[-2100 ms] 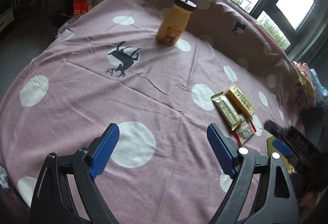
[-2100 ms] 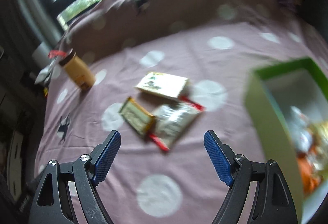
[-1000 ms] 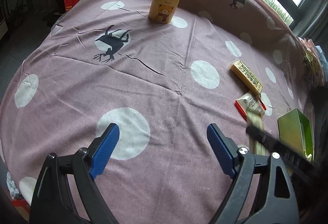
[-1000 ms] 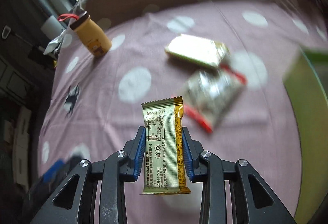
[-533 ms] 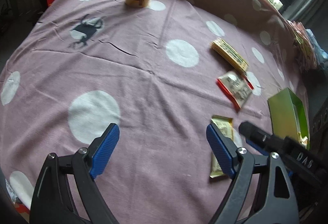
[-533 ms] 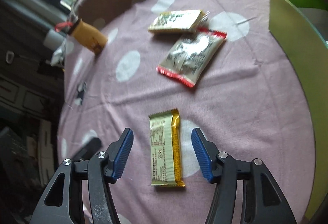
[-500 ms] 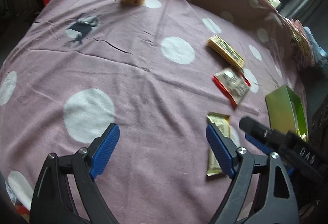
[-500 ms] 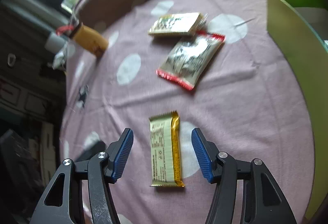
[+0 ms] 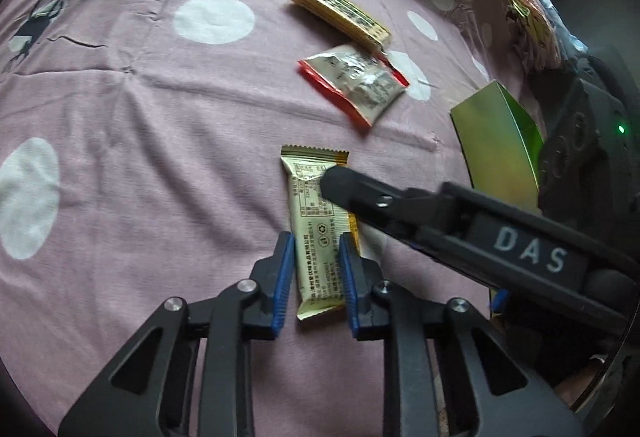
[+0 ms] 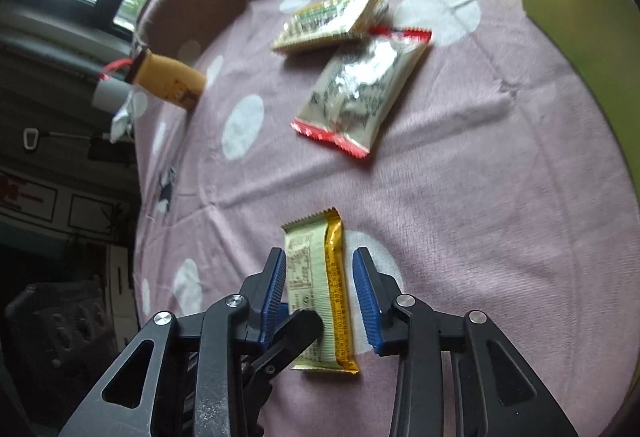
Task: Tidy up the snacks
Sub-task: 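Lift the gold-wrapped bar with the right gripper and carry it over the box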
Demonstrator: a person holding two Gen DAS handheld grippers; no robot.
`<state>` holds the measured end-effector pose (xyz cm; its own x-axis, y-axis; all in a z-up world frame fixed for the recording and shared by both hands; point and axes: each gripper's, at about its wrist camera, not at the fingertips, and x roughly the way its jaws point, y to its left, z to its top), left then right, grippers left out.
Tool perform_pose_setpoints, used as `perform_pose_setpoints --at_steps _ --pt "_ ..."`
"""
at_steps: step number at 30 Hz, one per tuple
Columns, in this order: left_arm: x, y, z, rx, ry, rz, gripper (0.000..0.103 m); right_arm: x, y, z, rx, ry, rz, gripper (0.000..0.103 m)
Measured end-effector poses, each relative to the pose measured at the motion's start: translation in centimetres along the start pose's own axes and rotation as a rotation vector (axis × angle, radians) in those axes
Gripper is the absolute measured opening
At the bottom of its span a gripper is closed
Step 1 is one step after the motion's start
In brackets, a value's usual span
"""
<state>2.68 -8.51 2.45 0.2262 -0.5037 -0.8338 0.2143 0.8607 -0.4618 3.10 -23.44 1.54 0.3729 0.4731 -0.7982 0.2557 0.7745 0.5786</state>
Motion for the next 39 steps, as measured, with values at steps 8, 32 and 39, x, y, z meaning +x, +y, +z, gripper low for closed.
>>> perform_pose_setpoints --at_steps 8,32,39 --pt "-1.1 -1.2 0.1 0.038 -0.080 0.010 0.021 -2.3 0.8 -0.3 -0.027 -0.068 0.015 0.034" --pt "-2.0 -18.6 1.6 0.447 -0.300 -0.140 0.020 -20.1 -6.3 0.2 0.065 -0.590 0.050 0.035" --pt "0.8 -22.4 1.6 0.519 -0.241 -0.215 0.020 -22.1 -10.5 0.1 0.181 -0.664 0.028 0.034"
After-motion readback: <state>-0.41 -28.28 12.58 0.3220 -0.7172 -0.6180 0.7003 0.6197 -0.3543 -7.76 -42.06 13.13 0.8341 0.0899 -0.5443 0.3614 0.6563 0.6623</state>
